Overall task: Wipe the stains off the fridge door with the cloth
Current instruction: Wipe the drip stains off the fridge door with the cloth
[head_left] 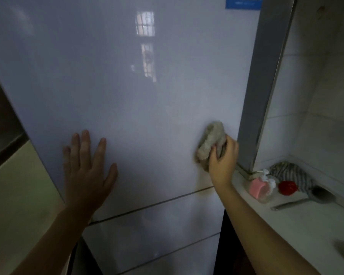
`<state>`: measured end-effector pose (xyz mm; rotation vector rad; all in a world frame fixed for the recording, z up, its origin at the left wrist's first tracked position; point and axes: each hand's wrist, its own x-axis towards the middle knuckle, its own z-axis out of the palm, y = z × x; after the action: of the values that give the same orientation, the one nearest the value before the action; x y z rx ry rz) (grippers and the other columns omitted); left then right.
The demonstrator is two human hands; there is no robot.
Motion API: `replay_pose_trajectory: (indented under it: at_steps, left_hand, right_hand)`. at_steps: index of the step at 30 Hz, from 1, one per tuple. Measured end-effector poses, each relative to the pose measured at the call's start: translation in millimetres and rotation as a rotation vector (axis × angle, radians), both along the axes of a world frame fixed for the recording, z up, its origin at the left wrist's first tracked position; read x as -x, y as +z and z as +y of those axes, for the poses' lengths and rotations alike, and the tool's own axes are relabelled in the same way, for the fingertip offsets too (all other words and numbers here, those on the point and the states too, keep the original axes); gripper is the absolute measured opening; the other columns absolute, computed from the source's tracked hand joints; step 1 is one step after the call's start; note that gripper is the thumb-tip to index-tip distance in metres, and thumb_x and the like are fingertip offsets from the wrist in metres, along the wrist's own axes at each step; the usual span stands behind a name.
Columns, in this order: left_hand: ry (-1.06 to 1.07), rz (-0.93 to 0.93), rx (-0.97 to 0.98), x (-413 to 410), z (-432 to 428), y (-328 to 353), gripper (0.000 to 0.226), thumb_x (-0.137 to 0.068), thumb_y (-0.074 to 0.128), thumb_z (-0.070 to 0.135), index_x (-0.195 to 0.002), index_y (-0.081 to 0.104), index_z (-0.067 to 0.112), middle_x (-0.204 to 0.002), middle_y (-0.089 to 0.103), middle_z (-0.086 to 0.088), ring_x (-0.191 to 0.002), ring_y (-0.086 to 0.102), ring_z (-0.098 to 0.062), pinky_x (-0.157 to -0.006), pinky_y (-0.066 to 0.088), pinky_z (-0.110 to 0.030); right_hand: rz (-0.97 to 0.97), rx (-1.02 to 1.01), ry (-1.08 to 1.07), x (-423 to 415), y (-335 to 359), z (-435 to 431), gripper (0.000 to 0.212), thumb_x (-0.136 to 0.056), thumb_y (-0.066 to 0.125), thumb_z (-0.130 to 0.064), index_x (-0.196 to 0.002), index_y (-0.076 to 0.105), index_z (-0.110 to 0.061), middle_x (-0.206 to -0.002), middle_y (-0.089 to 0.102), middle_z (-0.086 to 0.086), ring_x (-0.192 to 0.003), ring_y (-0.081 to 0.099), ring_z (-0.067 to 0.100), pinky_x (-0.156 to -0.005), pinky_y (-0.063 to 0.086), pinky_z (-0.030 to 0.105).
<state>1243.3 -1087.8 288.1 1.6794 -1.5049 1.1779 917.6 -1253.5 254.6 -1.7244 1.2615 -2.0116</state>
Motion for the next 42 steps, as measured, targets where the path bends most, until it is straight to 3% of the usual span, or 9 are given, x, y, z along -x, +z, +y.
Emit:
replay_pose_trajectory:
  at_steps: [4,7,11,17,21,26,30,37,42]
  left_hand:
    - [0.009,-0.028,-0.021,-3.4,3.7,1.7,0.068,-0.099,0.041,0.047,-0.156,0.034,0.011,-0.167,0.014,-0.022,-0.156,0.010,-0.041,-0.125,0.015,-0.059]
    - [0.007,-0.030,-0.027,-1.9,5.2,2.9,0.067,-0.099,0.041,0.046,-0.156,0.035,0.010,-0.167,0.016,-0.023,-0.156,0.012,-0.043,-0.124,0.015,-0.059]
    - [0.008,-0.014,-0.029,1.0,5.3,4.5,0.068,-0.098,0.043,0.045,-0.154,0.036,0.008,-0.167,0.016,-0.024,-0.155,0.014,-0.045,-0.124,0.017,-0.061]
    - [-0.003,-0.015,-0.017,2.1,5.0,4.8,0.068,-0.098,0.042,0.045,-0.152,0.040,0.005,-0.166,0.016,-0.024,-0.154,0.016,-0.046,-0.123,0.017,-0.062]
    - [-0.003,-0.016,-0.006,3.1,3.0,3.9,0.067,-0.097,0.043,0.045,-0.152,0.040,0.006,-0.167,0.014,-0.024,-0.155,0.013,-0.045,-0.125,0.012,-0.060]
    - [0.002,-0.024,-0.022,0.0,1.1,2.7,0.069,-0.096,0.043,0.046,-0.153,0.039,0.007,-0.167,0.012,-0.024,-0.155,0.012,-0.045,-0.123,0.016,-0.062]
    - [0.009,-0.028,-0.042,0.5,3.0,3.4,0.071,-0.095,0.044,0.047,-0.153,0.038,0.006,-0.167,0.011,-0.025,-0.154,0.012,-0.047,-0.123,0.015,-0.062]
    - [0.015,-0.035,-0.059,2.5,7.3,6.3,0.071,-0.096,0.042,0.048,-0.152,0.038,0.006,-0.167,0.010,-0.025,-0.155,0.011,-0.046,-0.123,0.014,-0.060]
    - [0.026,-0.047,-0.037,1.6,5.1,5.9,0.070,-0.096,0.043,0.047,-0.151,0.041,0.004,-0.166,0.014,-0.026,-0.153,0.016,-0.048,-0.122,0.019,-0.064]
  right_hand:
    - [-0.112,-0.300,-0.026,14.6,-83.3,10.9,0.037,-0.092,0.064,-0.006,-0.128,0.054,-0.003,-0.124,0.060,0.016,-0.115,0.059,0.033,-0.099,0.048,0.039]
    - [-0.141,-0.360,-0.035,22.1,-89.2,11.9,0.032,-0.093,0.065,-0.007,-0.123,0.056,-0.003,-0.119,0.064,0.017,-0.111,0.062,0.037,-0.097,0.051,0.053]
    - [-0.198,-0.194,-0.036,18.0,-16.6,-0.3,0.030,-0.094,0.064,-0.014,-0.121,0.058,-0.002,-0.116,0.060,0.017,-0.110,0.059,0.032,-0.099,0.049,0.051]
    - [-0.218,0.056,-0.036,6.5,108.8,-25.2,0.038,-0.093,0.061,-0.038,-0.125,0.057,-0.018,-0.117,0.050,-0.004,-0.111,0.057,0.016,-0.098,0.045,0.023]
    - [-0.140,0.058,-0.032,15.6,66.7,-23.0,0.034,-0.096,0.060,-0.029,-0.126,0.056,-0.015,-0.120,0.050,0.000,-0.113,0.056,0.016,-0.100,0.044,0.021]
    - [-0.261,-0.327,-0.085,31.7,-46.9,-3.6,0.024,-0.095,0.061,-0.005,-0.116,0.057,0.003,-0.115,0.060,0.022,-0.110,0.060,0.037,-0.098,0.049,0.048]
    - [-0.407,-0.526,-0.089,33.9,-59.1,2.0,0.034,-0.097,0.060,-0.013,-0.130,0.053,-0.006,-0.127,0.063,0.017,-0.117,0.062,0.034,-0.099,0.049,0.041]
    - [-0.469,-0.173,-0.090,25.7,34.9,-5.6,0.035,-0.091,0.069,-0.016,-0.125,0.063,-0.009,-0.119,0.068,0.011,-0.112,0.065,0.027,-0.100,0.051,0.041]
    - [-0.253,0.089,-0.043,-2.1,103.7,-10.2,0.045,-0.091,0.065,-0.032,-0.132,0.065,-0.015,-0.123,0.058,0.004,-0.112,0.059,0.019,-0.098,0.049,0.027]
